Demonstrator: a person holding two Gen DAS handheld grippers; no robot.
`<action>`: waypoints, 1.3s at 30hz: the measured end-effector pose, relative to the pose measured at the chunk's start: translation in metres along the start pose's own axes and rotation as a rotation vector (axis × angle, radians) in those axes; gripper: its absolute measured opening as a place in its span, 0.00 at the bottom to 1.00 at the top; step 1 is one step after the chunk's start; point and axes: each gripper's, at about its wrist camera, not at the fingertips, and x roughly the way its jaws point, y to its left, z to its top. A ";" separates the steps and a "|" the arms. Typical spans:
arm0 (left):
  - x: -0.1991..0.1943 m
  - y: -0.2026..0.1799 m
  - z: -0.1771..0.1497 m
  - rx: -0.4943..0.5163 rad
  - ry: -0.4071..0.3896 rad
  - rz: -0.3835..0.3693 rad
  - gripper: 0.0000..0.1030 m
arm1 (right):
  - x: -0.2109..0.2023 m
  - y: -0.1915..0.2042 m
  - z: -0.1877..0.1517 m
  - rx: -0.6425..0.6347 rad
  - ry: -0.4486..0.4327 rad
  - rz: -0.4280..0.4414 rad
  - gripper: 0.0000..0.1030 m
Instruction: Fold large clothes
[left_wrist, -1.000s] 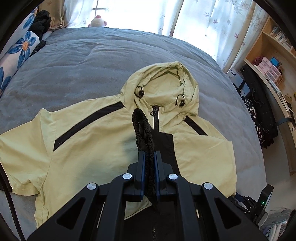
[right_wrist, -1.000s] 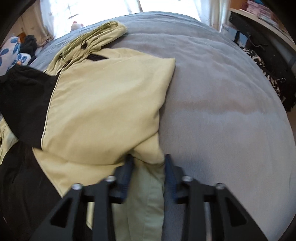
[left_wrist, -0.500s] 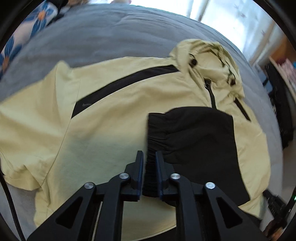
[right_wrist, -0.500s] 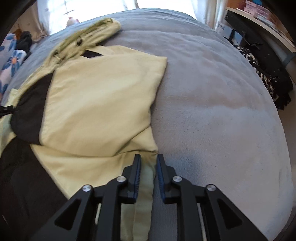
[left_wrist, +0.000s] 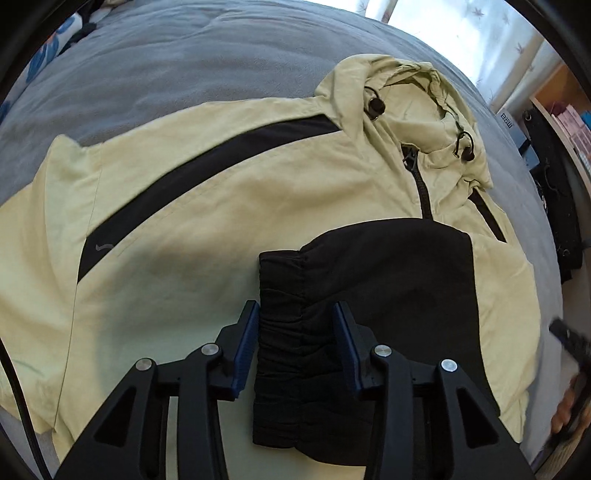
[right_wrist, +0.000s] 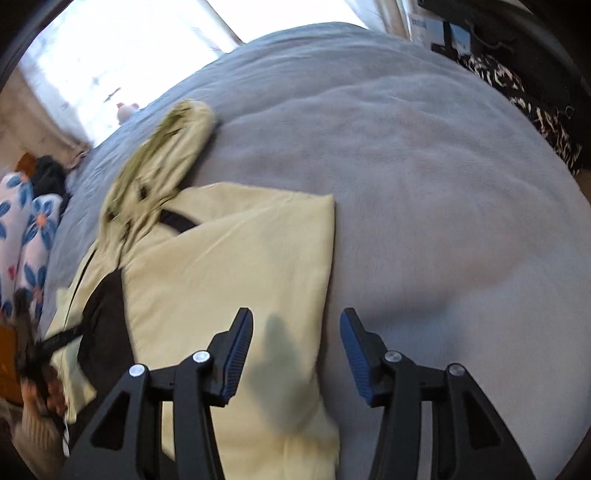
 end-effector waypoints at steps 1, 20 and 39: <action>-0.001 -0.002 0.001 0.007 -0.008 0.007 0.30 | 0.009 -0.001 0.008 0.006 0.005 -0.011 0.48; -0.016 -0.001 0.003 0.044 -0.117 0.106 0.29 | 0.038 0.019 0.034 -0.086 -0.034 -0.241 0.04; -0.010 -0.082 -0.041 0.117 -0.061 0.007 0.46 | 0.053 0.171 -0.094 -0.309 0.143 0.111 0.03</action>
